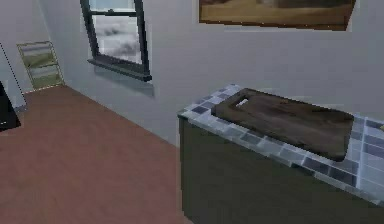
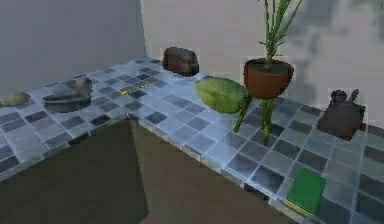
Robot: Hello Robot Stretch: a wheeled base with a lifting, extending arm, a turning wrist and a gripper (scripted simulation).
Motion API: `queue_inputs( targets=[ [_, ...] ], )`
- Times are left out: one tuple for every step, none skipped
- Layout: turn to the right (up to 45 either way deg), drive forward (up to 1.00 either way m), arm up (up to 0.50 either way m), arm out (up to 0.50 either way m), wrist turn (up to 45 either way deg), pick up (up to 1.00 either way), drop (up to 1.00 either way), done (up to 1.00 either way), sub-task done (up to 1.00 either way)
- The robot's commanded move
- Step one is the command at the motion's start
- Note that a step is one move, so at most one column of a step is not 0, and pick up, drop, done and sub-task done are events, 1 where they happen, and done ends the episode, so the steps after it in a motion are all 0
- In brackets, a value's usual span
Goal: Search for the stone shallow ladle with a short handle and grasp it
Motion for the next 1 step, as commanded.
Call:
queue_inputs(
  targets=[
    [-27.0,0.00,0.00,0.00,0.0,0.00,0.00,0.00,0.00]
  ],
)
